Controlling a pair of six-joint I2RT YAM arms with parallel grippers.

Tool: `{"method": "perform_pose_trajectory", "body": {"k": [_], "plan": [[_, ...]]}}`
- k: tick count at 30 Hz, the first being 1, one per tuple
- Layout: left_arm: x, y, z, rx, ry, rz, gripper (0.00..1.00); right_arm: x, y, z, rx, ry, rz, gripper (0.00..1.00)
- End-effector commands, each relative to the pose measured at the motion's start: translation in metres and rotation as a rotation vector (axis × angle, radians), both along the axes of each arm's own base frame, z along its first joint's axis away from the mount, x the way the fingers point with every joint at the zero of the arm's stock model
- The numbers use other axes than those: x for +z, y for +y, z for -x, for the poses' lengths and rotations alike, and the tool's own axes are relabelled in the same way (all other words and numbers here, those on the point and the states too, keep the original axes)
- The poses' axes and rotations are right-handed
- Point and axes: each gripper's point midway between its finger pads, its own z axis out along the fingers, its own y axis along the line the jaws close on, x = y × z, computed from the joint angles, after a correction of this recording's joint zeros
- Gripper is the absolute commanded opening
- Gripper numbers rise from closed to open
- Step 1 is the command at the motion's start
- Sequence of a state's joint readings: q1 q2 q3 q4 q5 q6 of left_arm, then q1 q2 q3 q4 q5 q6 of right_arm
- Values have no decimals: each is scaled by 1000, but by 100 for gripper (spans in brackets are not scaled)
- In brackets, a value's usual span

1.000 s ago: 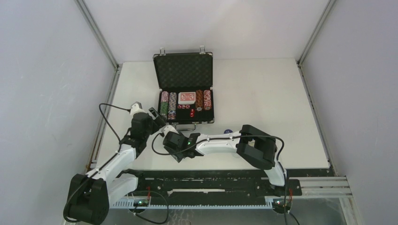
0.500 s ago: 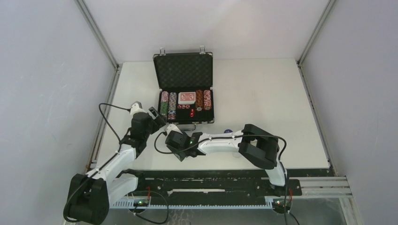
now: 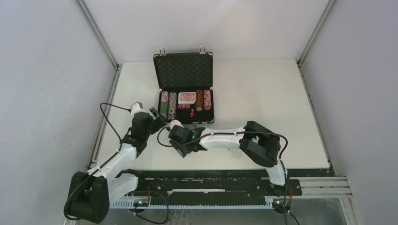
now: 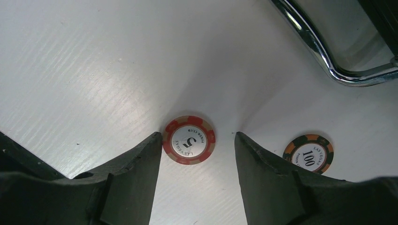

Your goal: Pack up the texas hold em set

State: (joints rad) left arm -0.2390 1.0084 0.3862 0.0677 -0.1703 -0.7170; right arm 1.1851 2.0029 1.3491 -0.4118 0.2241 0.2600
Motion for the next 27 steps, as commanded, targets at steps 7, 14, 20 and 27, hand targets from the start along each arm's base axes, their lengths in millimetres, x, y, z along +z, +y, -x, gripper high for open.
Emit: {"method": "perform_pose_trajectory", "body": {"k": [7, 14, 20, 27], "plan": [[2, 0, -3, -1, -24, 11, 84, 18, 9, 9, 52, 12, 7, 67], [5, -1, -1, -6, -31, 12, 84, 11, 12, 14, 59, 35, 40, 66], [4, -1, -1, -10, -29, 14, 84, 3, 10, 13, 56, 46, 61, 66], [4, 0, -1, -9, -29, 10, 84, 2, 7, 7, 52, 56, 61, 66]]}}
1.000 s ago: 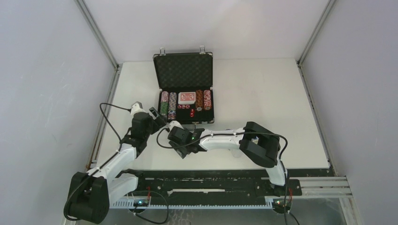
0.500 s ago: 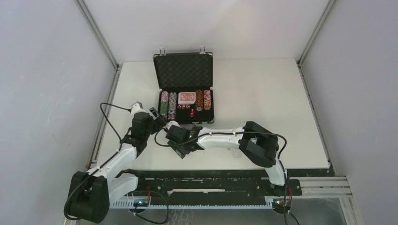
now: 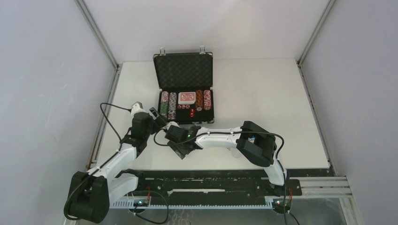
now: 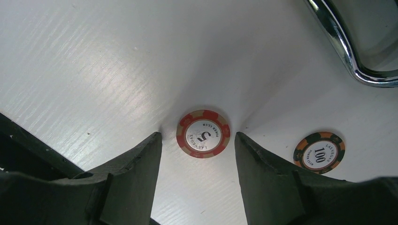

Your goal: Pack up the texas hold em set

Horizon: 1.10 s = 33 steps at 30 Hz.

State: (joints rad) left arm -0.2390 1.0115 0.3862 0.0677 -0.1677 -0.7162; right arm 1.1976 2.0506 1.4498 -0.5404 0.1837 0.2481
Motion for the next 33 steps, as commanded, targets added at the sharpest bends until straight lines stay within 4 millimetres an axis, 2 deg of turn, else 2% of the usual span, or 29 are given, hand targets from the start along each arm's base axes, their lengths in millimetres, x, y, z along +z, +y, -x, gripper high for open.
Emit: {"method": "perform_pose_trajectory", "body": {"k": [1, 7, 18, 26, 33], "plan": [[5, 0, -1, -6, -31, 10, 84, 2, 5, -5, 15, 1, -2, 66], [4, 1, -1, -5, -28, 7, 84, -2, 7, 1, 32, 31, 0, 62], [4, 0, -2, -8, -27, 10, 84, -7, 2, 0, 22, 27, 26, 57], [5, 0, -1, -9, -29, 12, 84, 1, 4, -5, 3, 3, 2, 50], [6, 0, -1, -7, -30, 11, 84, 8, 4, -8, -3, -12, -8, 48]]}}
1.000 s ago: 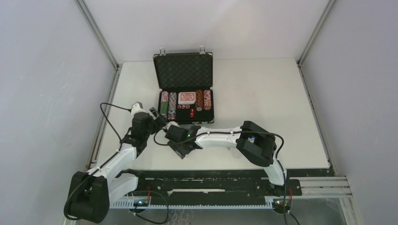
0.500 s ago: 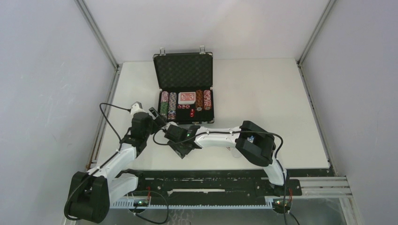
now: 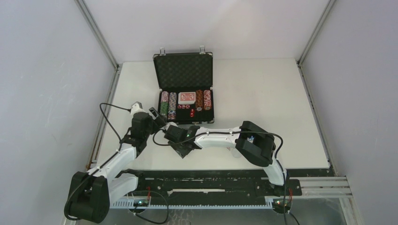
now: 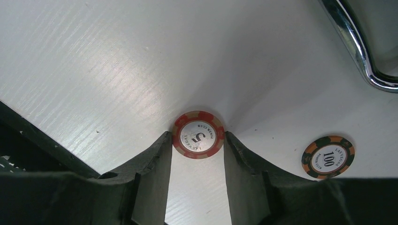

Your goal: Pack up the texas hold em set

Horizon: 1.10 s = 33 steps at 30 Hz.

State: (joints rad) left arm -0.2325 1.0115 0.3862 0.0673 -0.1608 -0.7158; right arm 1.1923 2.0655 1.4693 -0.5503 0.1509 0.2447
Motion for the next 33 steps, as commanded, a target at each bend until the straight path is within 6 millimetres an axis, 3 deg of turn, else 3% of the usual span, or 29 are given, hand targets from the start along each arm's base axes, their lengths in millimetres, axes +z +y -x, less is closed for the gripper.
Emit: {"method": "perform_pose_trajectory", "body": {"k": [1, 9, 20, 25, 33], "plan": [[6, -1, -1, -9, -31, 8, 84, 11, 0, -11, -16, -44, -6, 48], [6, -2, -2, -15, -27, 13, 84, 27, 0, -17, -27, -73, -38, 47], [5, -4, -2, -19, -22, 15, 84, 33, -4, -24, -41, -81, -61, 47], [4, -3, -2, -16, -18, 13, 84, 34, 2, -17, -18, -66, -78, 60], [3, -3, -2, -15, -16, 17, 84, 42, 20, -2, 29, -78, -99, 66]]}}
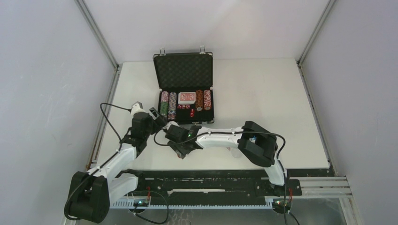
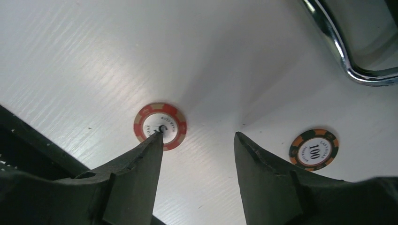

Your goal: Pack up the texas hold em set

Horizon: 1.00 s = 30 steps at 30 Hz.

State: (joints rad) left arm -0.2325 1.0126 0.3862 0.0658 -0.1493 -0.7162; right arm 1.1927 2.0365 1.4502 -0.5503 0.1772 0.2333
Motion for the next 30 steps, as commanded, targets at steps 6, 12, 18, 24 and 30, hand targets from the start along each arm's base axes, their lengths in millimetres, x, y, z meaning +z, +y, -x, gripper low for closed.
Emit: {"method": "perform_pose_trajectory", "body": {"k": [6, 12, 18, 24, 30], "plan": [[5, -6, -4, -27, -30, 21, 84, 41, 1, -25, -77, -63, -111, 67], [14, -40, -8, -165, -70, 76, 86, 46, -36, -61, -195, -75, -110, 70], [24, -79, -7, -295, -82, 108, 86, 35, -58, -81, -259, -61, -100, 71], [15, -90, -5, -328, -47, 142, 89, 26, -57, -80, -245, -53, -89, 72], [6, -89, -4, -320, -19, 141, 89, 18, -56, -69, -227, -46, -66, 71]]}}
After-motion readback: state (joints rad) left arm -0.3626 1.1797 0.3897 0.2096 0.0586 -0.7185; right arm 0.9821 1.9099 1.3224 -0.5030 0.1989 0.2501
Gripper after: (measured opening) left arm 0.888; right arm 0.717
